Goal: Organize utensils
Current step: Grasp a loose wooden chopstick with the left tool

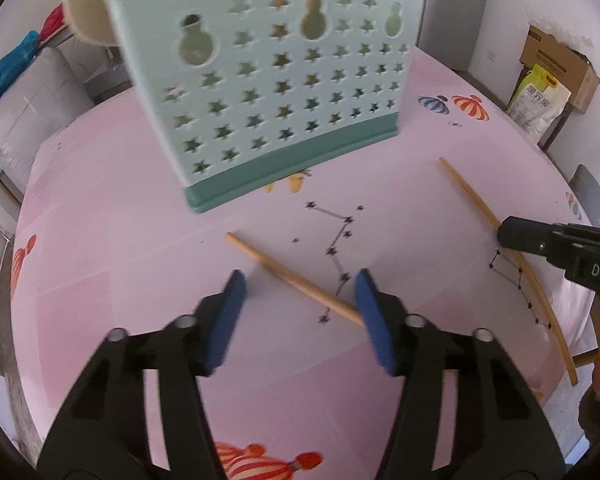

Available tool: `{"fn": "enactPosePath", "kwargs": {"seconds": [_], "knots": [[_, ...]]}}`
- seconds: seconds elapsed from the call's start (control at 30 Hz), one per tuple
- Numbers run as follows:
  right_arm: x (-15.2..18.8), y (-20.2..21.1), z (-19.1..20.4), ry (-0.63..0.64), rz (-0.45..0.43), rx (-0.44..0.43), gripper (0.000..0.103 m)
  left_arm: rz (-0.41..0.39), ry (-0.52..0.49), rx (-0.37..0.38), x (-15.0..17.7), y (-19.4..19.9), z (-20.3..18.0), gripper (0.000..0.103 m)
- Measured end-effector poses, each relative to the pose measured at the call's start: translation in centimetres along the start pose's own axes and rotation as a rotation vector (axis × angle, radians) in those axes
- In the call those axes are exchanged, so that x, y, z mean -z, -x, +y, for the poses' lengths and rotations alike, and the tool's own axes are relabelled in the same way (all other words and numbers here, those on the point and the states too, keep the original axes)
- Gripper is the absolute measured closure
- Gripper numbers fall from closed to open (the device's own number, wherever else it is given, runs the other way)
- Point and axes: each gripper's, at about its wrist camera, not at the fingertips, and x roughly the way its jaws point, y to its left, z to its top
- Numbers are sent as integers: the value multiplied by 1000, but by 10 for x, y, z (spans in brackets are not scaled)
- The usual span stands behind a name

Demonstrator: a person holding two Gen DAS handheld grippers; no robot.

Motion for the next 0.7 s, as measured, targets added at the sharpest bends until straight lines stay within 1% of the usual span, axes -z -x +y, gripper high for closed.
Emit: {"fn": "enactPosePath", "kwargs": {"seconds": [0.03,0.07,0.13,0.17,0.23,0.33,0.43,0.63,0.7], "knots": [[0,0,0,2,-1,3,97,0,1,0,2,3,3,62],[0,0,0,5,-3,7,97,-2,0,0,3,4,7,64],[0,0,1,8,-5,11,97,-10,-6,-1,8,10,16,74],[0,0,1,9,-5,13,97,-13,-7,0,8,10,18,76],[0,0,1,13,-5,15,97,-20,-7,0,9,10,24,86],[0,0,2,21,-5,17,97,-35,-7,-3,10,12,36,94],[1,0,4,35,-7,24,97,-39,-4,-2,10,14,45,98],[6,0,16,78,13,12,97,-7,28,49,20,24,54,99],[9,1,20,93,26,6,97,2,33,51,27,29,55,99]]}}
